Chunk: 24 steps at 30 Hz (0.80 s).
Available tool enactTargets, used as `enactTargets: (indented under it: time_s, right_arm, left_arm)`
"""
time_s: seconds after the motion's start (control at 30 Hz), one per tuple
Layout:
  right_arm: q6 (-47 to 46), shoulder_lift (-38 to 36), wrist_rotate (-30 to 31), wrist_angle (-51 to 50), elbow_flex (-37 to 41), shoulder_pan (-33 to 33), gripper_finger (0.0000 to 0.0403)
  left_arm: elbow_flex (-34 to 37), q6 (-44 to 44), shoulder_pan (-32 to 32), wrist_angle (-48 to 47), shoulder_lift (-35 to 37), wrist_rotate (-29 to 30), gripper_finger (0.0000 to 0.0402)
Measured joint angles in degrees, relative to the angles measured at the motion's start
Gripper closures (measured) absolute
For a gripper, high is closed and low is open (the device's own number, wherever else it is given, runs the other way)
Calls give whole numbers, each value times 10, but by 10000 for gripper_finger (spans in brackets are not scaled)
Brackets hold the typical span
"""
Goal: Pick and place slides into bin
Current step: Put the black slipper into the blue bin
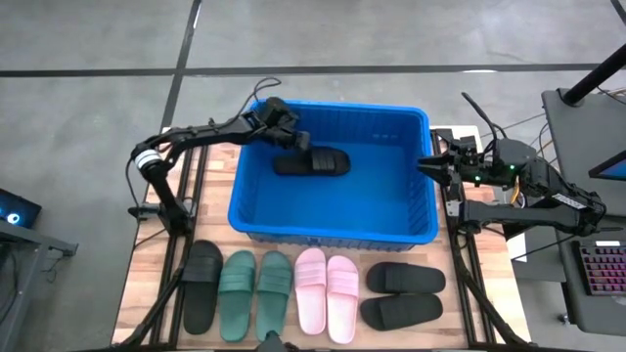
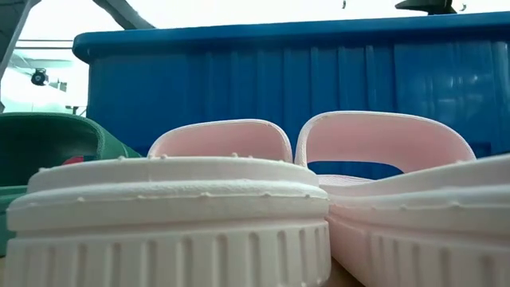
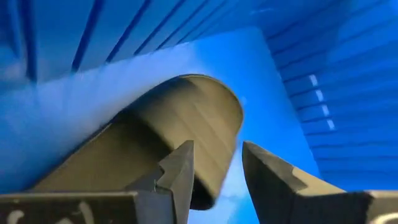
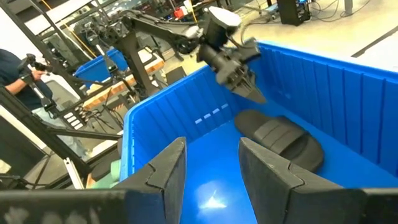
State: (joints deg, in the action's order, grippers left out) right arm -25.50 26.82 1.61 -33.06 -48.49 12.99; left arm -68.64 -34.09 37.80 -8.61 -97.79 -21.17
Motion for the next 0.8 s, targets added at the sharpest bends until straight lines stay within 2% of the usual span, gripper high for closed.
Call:
enactTargets:
  time_s: [0.13, 0.33, 0.47, 0.63, 0.8]
  right_arm:
    - [0, 0, 0, -2, 0, 0, 264]
    - [2, 0, 0, -2, 0, 0, 264]
    - [2, 0, 0, -2, 0, 0, 264]
    - [0, 0, 0, -2, 0, 0, 264]
    - [0, 0, 1, -2, 0, 0, 264]
  left_arm:
    - [0, 78, -10, 6, 38, -3, 282]
    - [0, 273, -57, 8, 81, 3, 282]
    - [2, 345, -88, 2, 88, 17, 282]
    - [5, 324, -100, 3, 88, 63, 282]
    - [8, 125, -92, -6, 88, 151, 282]
